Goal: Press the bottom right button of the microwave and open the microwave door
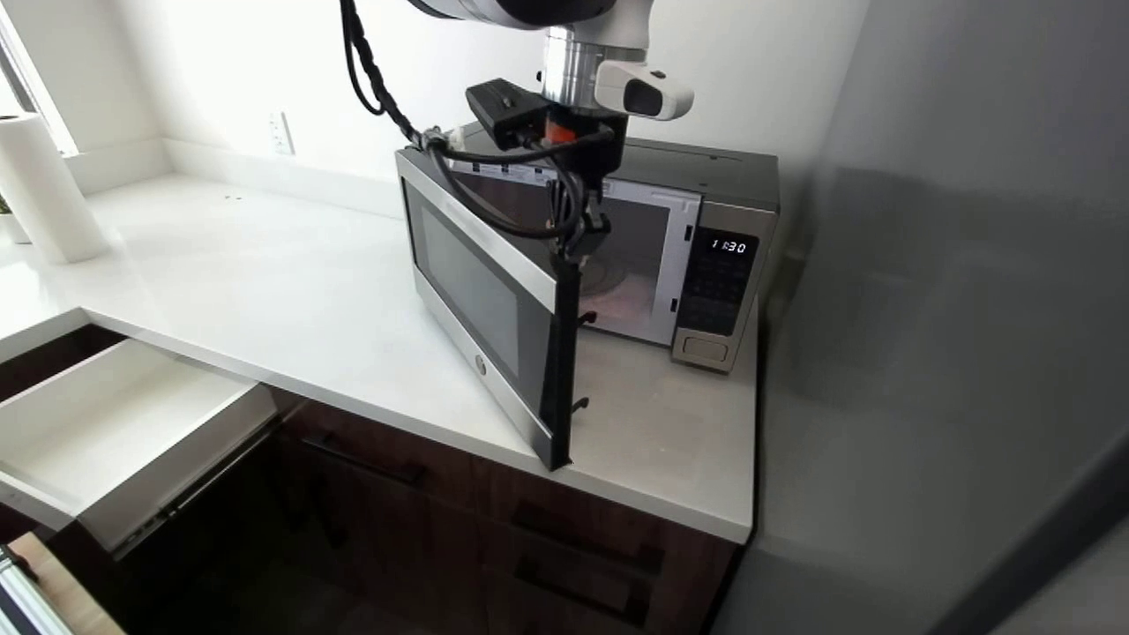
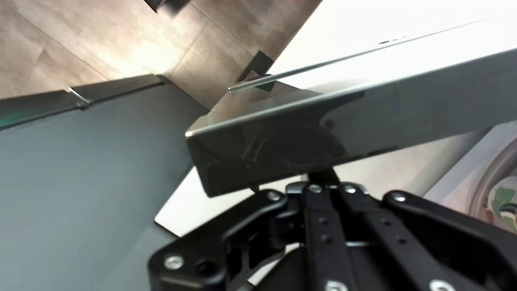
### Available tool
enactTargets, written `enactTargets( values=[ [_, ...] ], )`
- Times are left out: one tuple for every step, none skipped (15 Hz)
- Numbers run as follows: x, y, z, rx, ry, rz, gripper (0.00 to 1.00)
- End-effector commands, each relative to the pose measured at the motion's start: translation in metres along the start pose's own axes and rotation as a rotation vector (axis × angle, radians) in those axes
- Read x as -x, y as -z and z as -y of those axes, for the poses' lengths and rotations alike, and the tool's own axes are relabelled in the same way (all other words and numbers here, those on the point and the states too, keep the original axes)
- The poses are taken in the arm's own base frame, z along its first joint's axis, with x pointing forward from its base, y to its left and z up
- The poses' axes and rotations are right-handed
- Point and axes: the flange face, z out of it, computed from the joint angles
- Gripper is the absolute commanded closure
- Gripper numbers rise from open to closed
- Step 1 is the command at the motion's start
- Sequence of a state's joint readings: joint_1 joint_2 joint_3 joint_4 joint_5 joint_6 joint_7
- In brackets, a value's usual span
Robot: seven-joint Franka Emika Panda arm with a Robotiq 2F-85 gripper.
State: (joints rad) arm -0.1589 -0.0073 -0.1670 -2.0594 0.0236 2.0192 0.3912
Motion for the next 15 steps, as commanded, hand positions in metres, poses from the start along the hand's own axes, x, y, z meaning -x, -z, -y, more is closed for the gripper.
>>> enactTargets(
  values=[
    [0.040, 0.000, -0.015, 0.055, -0.054, 0.107, 1.00],
    [0.045, 0.001, -0.016, 0.038, -0.049, 0.127, 1.00],
    [0.050, 0.002, -0.017, 0.032, -0.042, 0.147, 1.00],
    [0.058, 0.005, -0.017, 0.024, -0.019, 0.203, 1.00],
    [0.063, 0.008, -0.018, 0.010, -0.015, 0.228, 1.00],
    [0.067, 0.011, -0.018, -0.010, 0.003, 0.244, 1.00],
    [0.069, 0.015, -0.017, -0.029, 0.020, 0.253, 1.00],
    [0.070, 0.018, -0.016, -0.050, 0.083, 0.237, 1.00],
    [0.071, 0.020, -0.015, -0.058, 0.162, 0.214, 1.00],
    [0.071, 0.022, -0.015, -0.059, 0.217, 0.199, 1.00],
    [0.074, 0.023, -0.016, -0.062, 0.274, 0.191, 1.00],
    [0.076, 0.024, -0.017, -0.058, 0.328, 0.174, 0.74],
    [0.081, 0.022, -0.018, -0.062, 0.382, 0.171, 0.73],
    [0.085, 0.021, -0.019, -0.062, 0.437, 0.166, 0.67],
    [0.091, 0.019, -0.019, -0.062, 0.490, 0.161, 0.60]
  ],
)
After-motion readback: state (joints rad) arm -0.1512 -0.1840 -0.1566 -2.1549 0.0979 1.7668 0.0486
